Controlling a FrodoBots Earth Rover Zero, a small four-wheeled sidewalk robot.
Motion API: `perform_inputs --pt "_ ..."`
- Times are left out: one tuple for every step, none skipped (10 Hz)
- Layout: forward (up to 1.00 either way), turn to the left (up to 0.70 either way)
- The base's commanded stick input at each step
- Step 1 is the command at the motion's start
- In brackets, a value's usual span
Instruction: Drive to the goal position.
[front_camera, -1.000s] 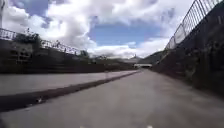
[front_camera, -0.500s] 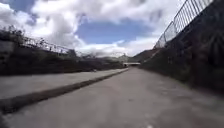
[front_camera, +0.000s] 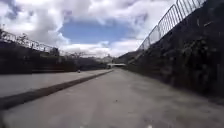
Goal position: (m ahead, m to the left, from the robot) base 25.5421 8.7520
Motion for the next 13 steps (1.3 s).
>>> perform_inputs --pt "0.0 0.0" --pt "0.0 0.0" --pt "0.0 0.0" --pt "0.0 0.0" --pt "0.0 0.0" --pt "1.0 0.0" --pt "1.0 0.0" --pt "1.0 0.0" --pt "1.0 0.0" --pt "1.0 0.0" --pt "1.0 0.0" --pt "1.0 0.0" --pt "1.0 0.0"
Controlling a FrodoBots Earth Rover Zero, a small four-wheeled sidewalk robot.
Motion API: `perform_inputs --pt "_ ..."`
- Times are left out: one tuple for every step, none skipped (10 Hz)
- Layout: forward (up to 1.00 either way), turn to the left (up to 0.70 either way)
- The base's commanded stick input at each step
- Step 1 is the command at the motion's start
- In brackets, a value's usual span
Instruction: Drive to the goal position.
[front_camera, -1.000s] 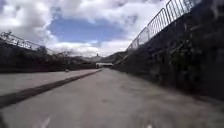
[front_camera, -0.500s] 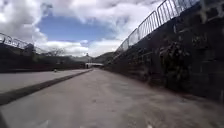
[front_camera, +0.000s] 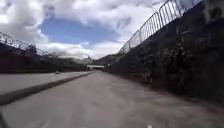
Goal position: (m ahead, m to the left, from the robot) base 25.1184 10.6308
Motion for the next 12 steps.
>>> perform_inputs --pt "1.0 0.0" --pt "1.0 0.0" --pt "1.0 0.0" --pt "1.0 0.0" --pt "1.0 0.19" --pt "1.0 0.1" --pt "1.0 0.01" --pt "1.0 0.0" --pt "1.0 0.0" --pt "1.0 0.0" --pt "1.0 0.0" --pt "1.0 0.0"
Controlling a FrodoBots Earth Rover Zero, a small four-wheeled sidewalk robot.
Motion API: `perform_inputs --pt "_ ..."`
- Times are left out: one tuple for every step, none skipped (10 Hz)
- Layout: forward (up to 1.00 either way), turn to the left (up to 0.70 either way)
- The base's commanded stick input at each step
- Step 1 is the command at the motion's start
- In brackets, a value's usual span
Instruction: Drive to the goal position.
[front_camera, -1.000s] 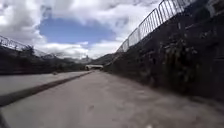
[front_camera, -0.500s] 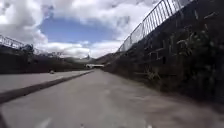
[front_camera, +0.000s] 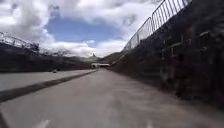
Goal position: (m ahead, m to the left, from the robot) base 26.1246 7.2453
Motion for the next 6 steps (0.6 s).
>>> perform_inputs --pt "1.0 0.0" --pt "1.0 0.0" --pt "1.0 0.0" --pt "1.0 0.0" --pt "1.0 0.27" --pt "1.0 0.27"
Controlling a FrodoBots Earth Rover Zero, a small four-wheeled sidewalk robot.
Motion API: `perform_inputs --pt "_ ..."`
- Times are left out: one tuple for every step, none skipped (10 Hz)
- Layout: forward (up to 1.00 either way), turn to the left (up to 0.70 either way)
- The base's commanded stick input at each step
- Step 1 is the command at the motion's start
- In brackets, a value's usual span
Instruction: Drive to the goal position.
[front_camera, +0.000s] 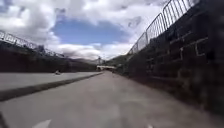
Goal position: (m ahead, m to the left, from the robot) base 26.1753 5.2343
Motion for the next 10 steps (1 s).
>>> perform_inputs --pt "1.0 0.27" --pt "1.0 0.0" --pt "1.0 0.0" --pt "1.0 -0.01" --pt "1.0 -0.1" --pt "1.0 -0.19" --pt "1.0 0.0" --pt "1.0 0.0" --pt "1.0 0.0" --pt "1.0 0.0"
